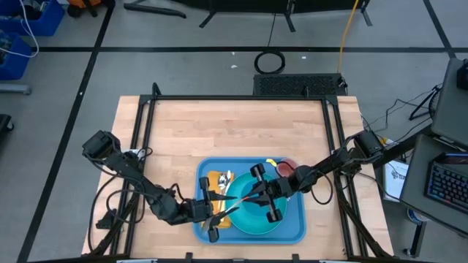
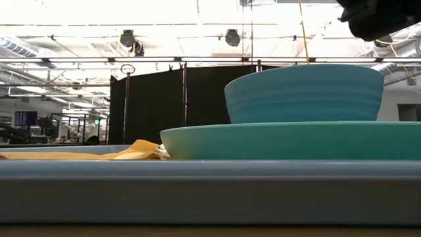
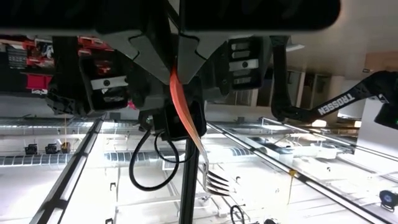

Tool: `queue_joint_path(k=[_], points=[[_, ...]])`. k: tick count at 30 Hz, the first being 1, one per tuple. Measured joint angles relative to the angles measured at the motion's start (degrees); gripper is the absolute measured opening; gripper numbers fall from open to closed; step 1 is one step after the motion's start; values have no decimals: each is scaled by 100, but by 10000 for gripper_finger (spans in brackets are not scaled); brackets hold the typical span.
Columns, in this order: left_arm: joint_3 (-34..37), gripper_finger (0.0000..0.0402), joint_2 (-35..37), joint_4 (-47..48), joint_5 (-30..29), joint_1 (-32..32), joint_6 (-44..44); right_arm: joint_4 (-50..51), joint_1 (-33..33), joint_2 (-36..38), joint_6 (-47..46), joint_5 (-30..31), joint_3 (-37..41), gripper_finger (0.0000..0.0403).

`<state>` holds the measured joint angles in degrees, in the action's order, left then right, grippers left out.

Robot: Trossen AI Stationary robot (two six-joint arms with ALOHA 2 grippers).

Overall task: Set up tray
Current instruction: Put the orange fork on top of the yellow napkin to the left of the orange spoon

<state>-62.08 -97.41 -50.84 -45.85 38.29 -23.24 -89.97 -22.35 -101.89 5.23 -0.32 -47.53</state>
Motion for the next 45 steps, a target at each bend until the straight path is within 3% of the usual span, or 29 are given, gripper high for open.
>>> queue_joint_path(k=[20,23,28,37,45], points=[[0,133,3,-49,383,-303,227,149,0,0,-146,0,0,0],[0,107,3,-49,387,-300,227,148,0,0,-100,2,0,0],[0,17,3,-31,415,-298,127,127,3,0,-64,27,2,0],[0,8,4,-17,314,-244,151,220,2,0,-114,27,2,7],[0,6,44,134,-481,100,41,554,52,0,-133,-3,2,38]])
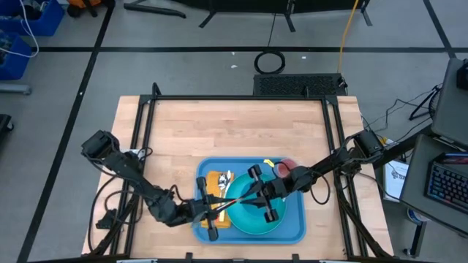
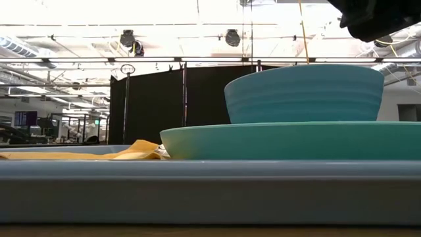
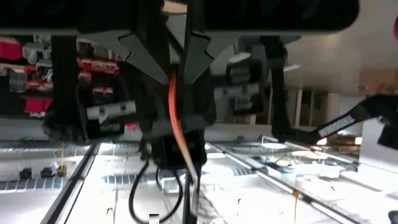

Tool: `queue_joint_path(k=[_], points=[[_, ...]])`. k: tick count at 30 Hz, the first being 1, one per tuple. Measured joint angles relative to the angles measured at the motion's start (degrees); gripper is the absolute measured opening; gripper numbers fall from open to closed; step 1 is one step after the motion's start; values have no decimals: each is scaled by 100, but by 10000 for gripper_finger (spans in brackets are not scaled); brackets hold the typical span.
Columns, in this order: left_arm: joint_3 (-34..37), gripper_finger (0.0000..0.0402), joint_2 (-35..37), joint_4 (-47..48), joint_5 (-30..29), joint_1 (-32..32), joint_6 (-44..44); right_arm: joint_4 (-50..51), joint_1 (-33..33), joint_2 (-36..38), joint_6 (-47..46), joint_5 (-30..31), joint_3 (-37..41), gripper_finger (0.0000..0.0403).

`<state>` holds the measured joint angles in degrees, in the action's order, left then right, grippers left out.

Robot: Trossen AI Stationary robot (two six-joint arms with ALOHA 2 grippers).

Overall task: Set up tray
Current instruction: Put the orange fork on top of the yellow napkin to the left of the orange spoon

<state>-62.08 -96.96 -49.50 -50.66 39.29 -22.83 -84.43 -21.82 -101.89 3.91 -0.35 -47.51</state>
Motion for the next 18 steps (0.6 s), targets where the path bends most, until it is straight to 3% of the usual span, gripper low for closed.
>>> queue_joint_path(k=[3,6,18], points=[[-4,6,104,173,-105,159,202,162,2,-3,-20,1,0,47],[0,6,217,745,-629,412,369,276,4,-4,51,13,0,52],[0,6,591,3678,-1103,996,3589,740,-2,-4,141,25,10,50]])
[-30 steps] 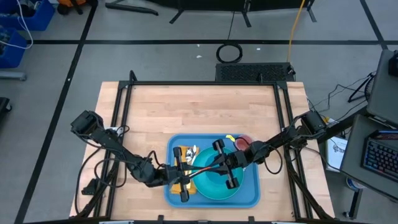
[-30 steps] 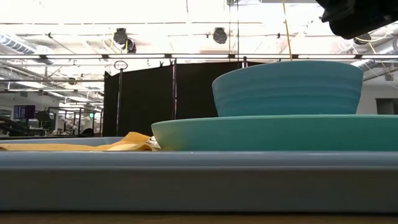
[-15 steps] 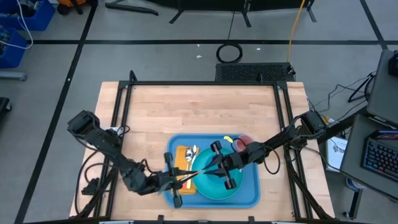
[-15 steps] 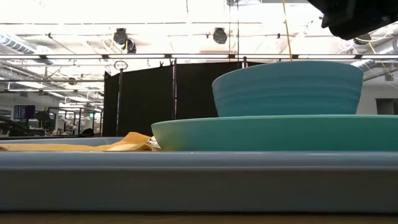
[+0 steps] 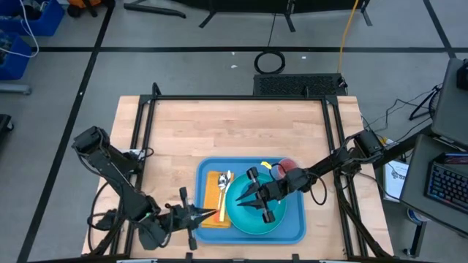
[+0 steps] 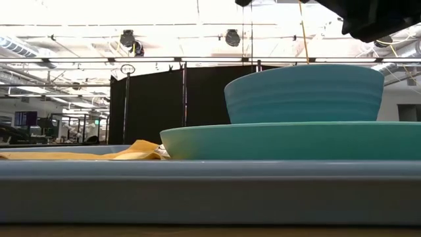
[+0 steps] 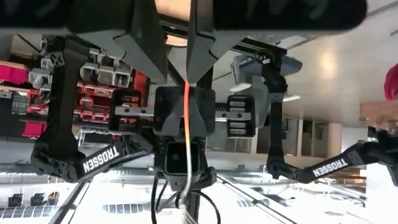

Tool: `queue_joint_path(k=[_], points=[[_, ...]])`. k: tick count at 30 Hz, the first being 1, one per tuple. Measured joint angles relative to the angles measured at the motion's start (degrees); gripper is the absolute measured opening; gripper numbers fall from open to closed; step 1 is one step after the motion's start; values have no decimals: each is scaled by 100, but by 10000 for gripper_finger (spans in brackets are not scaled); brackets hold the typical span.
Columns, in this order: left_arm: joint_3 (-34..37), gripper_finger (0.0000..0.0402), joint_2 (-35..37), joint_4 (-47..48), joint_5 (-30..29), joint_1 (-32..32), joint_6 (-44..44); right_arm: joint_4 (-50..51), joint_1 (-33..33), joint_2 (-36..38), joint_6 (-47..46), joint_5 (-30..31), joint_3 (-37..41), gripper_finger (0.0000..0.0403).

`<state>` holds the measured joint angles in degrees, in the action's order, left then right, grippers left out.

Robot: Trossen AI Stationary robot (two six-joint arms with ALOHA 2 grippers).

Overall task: Set up tray
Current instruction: Put the orange fork on top of the yellow napkin to the left of the orange spoon

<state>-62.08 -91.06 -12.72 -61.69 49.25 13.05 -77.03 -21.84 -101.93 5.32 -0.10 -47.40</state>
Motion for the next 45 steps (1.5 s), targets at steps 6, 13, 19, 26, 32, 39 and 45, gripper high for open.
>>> queue_joint_path(k=[6,13,19,26,32,39,45], points=[[0,6,24,1313,223,71,1963,13,0,203,3,7,273,49],[0,6,27,2303,679,62,3661,13,-3,686,-30,15,772,49],[0,6,27,2888,1236,0,4698,11,-3,1044,-30,21,1082,49],[109,6,27,3077,1666,-49,5181,13,-40,1169,-32,26,1229,49],[1036,6,29,1765,2312,-6,5995,17,-96,1169,-25,24,1233,49],[2590,6,27,-1597,2973,12,6101,62,-114,1169,-1,24,1233,49],[3399,6,54,-2258,3706,-261,6684,96,-114,1169,-6,24,1233,49]])
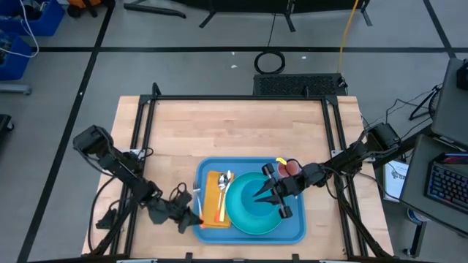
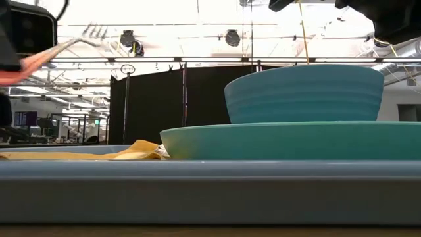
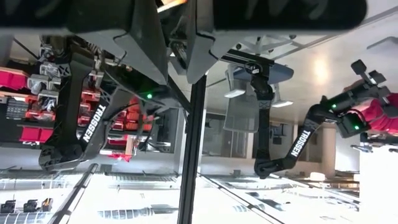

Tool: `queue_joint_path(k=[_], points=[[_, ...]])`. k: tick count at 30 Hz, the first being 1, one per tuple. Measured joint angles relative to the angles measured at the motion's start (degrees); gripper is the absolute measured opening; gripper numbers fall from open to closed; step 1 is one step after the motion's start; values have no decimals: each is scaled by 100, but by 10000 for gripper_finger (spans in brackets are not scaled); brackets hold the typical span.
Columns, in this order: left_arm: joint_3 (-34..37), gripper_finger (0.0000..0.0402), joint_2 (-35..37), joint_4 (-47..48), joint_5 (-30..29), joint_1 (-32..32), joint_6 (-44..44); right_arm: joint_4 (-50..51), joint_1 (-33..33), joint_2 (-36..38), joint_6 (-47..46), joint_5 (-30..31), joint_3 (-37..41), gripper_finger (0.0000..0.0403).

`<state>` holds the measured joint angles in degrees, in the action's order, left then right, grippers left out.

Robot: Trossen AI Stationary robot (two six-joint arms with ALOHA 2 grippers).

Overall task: Set up tray
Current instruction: Put the orange fork on top of the yellow napkin to the left of the orange spoon

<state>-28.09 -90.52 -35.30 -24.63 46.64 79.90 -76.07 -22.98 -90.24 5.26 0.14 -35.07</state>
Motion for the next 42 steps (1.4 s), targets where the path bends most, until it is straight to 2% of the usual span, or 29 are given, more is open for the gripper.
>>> queue_joint_path(k=[5,8,11,14,19,22,29,38,42], points=[[108,7,14,-85,952,-494,74,107,0,-2,0,0,0,49],[94,6,15,-77,1810,-855,30,142,0,-2,-2,0,0,49],[94,6,15,-84,2041,-1143,176,179,0,-2,-2,0,0,49],[94,6,15,-147,2542,-1266,332,292,-1,-2,-48,-7,0,50],[94,6,15,-240,2660,-1452,651,366,-2,-2,-68,-13,0,49],[94,6,13,-115,3020,-1521,898,371,-24,-2,-68,-17,0,49],[94,6,13,-11,3404,-1850,1088,352,-44,-2,-22,-22,0,49],[94,6,13,116,3410,-2048,1519,400,-44,-2,-16,-22,0,49],[92,6,-43,382,3681,-2029,2113,424,-44,-2,-9,-23,0,49]])
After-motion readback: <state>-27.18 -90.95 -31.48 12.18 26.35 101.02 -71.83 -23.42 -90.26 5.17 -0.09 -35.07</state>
